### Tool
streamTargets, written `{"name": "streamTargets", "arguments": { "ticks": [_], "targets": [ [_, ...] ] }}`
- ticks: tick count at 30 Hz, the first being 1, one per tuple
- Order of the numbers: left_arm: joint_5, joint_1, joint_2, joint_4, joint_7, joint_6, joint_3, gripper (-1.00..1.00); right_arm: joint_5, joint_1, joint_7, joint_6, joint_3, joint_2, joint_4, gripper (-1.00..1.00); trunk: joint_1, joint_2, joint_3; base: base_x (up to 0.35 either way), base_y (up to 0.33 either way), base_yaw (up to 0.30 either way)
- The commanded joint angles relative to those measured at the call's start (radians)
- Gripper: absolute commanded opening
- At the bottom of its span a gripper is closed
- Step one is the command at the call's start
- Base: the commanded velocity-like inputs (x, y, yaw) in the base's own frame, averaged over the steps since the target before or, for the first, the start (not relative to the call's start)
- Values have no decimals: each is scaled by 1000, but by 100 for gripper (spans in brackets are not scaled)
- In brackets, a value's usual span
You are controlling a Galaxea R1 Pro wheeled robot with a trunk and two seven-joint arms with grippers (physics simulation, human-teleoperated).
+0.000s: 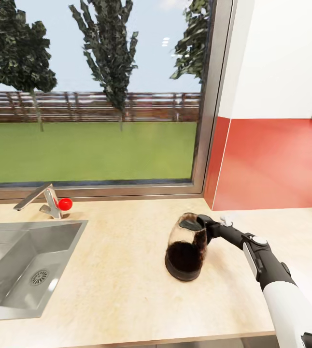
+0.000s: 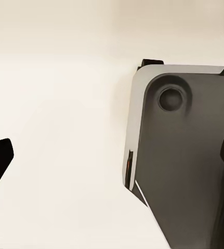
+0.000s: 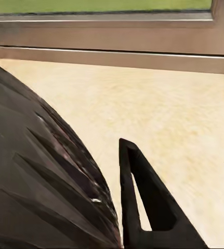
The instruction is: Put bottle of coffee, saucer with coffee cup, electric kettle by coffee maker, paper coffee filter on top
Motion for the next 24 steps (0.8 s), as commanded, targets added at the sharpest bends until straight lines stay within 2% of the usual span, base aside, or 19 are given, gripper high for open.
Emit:
{"name": "streamTargets", "arguments": {
  "ticks": [1, 24],
  "targets": [
    [-9, -1, 0, 0, -4, -3, 9, 100, 3, -1, 7, 7, -5, 1, -2, -100, 1, -2, -2, 0, 0, 0],
    [-9, -1, -2, 0, -4, -3, 9, 100, 3, -1, 7, 8, -5, 2, -3, -100, 1, -2, -2, 0, 0, 0]
  ]
}}
